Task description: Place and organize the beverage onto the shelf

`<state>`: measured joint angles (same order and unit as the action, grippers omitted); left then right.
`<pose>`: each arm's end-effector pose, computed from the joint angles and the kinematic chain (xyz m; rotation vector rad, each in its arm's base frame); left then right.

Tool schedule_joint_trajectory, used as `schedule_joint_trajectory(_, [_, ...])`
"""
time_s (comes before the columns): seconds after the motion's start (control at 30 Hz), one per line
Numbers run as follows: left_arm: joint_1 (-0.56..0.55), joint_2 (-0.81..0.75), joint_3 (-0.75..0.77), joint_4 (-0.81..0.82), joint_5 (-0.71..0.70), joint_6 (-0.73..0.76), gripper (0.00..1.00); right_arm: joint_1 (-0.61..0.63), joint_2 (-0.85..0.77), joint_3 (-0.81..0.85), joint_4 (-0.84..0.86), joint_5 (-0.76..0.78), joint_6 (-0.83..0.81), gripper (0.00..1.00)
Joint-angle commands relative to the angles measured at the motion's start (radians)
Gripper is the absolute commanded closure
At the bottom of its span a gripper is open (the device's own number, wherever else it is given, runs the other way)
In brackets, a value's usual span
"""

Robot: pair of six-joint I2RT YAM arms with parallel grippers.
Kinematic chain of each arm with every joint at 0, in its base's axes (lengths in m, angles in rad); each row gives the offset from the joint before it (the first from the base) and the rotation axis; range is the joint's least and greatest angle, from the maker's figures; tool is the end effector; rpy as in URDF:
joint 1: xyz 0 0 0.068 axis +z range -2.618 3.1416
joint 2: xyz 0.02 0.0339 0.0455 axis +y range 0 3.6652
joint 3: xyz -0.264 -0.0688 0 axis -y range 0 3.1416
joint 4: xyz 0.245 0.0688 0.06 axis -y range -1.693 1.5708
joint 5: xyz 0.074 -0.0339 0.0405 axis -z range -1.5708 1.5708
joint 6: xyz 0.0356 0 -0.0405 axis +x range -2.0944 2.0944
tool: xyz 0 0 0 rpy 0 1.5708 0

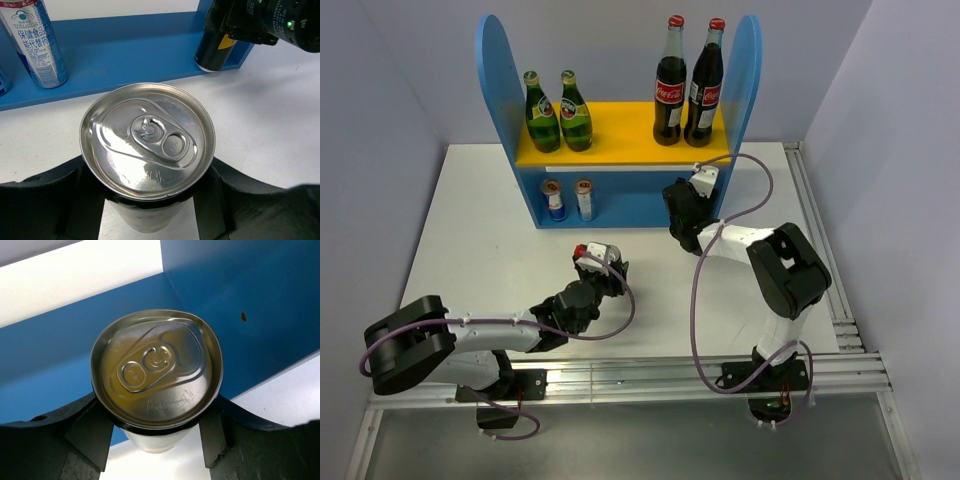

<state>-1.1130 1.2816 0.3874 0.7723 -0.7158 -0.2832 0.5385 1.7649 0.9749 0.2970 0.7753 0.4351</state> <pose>0.1292 -0.2095 0.2008 0.1600 1.6748 -0.4509 0.3335 0.1702 0.1937 0.3581 1.8848 -0.1513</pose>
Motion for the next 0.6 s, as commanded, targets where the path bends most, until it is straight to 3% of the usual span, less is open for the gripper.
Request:
schedule_joint_trajectory(0.0, [-0.001,-0.044,0.005,0.101,-0.016,-0.020,1.00,-0.008,0.014,0.096,0.137,0.065,-0.055,1.00])
schedule_joint_trajectory(0.57, [-0.001,-0.019,-0.007,0.136,-0.019,-0.022,1.00,-0.012,0.153,0.263,0.065,0.101,-0.111,1.00])
